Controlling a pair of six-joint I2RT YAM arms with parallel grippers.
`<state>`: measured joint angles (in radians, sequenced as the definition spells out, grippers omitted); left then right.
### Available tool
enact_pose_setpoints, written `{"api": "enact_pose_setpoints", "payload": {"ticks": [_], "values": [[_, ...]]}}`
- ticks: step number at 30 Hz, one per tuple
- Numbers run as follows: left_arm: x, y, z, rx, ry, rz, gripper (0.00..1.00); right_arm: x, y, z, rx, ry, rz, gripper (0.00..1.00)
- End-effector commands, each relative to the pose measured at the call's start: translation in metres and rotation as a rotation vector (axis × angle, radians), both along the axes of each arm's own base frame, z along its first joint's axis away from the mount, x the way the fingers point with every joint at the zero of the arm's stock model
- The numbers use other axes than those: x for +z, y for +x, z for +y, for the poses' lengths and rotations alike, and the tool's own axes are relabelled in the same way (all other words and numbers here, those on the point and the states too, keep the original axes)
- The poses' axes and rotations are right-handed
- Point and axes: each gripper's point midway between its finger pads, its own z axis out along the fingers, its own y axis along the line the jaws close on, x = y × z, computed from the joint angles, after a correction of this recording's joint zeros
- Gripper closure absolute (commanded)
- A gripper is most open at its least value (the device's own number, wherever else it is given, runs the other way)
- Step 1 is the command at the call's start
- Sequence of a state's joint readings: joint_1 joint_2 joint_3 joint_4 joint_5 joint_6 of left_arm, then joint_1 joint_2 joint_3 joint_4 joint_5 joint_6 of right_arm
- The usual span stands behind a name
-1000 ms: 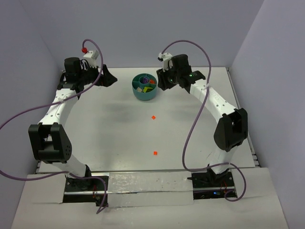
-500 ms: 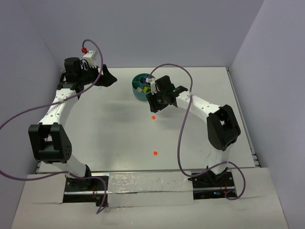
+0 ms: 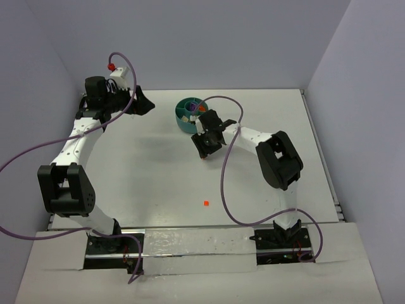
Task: Sort the legos into containers by color
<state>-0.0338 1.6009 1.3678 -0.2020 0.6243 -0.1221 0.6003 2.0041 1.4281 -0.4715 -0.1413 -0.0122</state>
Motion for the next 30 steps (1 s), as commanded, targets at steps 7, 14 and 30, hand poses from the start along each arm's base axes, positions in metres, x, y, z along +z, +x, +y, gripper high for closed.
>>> {"api": "enact_pose_setpoints", "payload": {"ticks": [7, 14, 30], "values": [[0.026, 0.005, 0.005, 0.007, 0.006, -0.060, 0.01, 0.001, 0.019, 0.015, 0.020, -0.014, -0.056, 0.44], [0.024, 0.008, 0.005, 0.009, 0.013, -0.045, 0.01, -0.006, 0.019, 0.015, 0.042, -0.043, -0.045, 0.47], [0.012, 0.011, 0.008, 0.010, 0.033, -0.018, 0.01, -0.002, 0.006, 0.010, 0.093, -0.050, -0.018, 0.82]]}}
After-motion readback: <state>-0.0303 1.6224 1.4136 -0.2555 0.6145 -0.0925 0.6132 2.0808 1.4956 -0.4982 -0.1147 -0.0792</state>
